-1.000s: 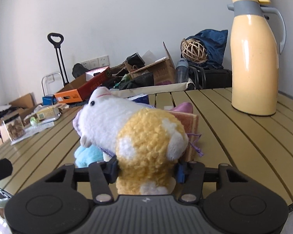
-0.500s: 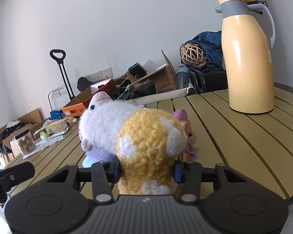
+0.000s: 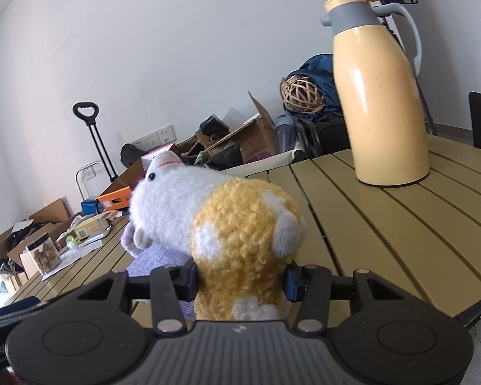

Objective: Collect trash
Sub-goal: 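Close the right gripper on the white-and-yellow plush sheep and lift it, then grasp the lavender cloth bag with the left gripper while the right holds the sheep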

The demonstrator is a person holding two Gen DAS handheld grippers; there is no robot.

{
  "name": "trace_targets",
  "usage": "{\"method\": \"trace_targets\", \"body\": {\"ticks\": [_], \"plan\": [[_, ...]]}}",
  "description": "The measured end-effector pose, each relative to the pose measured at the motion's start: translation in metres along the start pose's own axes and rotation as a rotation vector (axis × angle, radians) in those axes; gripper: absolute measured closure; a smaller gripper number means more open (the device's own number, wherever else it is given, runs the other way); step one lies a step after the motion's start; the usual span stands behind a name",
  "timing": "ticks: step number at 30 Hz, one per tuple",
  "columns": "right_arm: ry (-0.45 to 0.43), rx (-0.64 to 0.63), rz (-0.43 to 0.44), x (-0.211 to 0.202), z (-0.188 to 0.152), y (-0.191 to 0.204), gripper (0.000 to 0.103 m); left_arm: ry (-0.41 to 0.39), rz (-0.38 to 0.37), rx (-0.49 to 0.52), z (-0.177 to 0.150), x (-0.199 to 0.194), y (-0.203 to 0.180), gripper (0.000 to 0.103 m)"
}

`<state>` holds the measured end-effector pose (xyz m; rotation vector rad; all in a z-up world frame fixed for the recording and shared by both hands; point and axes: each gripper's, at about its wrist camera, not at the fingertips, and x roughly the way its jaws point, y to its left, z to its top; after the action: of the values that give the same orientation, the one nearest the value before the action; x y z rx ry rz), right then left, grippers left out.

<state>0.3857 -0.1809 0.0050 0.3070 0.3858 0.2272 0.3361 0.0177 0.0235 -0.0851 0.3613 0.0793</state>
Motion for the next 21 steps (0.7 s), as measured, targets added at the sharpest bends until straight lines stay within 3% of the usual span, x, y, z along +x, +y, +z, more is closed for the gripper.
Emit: {"method": "trace_targets", "body": {"ticks": [13,21], "plan": [[-0.042,0.033,-0.098,-0.022,0.007,-0.04,0.056,-0.029,-0.045,0.022,0.0,0.017,-0.05,0.0],[-0.051,0.05,-0.174,-0.032,0.008,-0.07,0.056,-0.102,-0.053,0.098,-0.004,0.028,-0.096,0.0]]}}
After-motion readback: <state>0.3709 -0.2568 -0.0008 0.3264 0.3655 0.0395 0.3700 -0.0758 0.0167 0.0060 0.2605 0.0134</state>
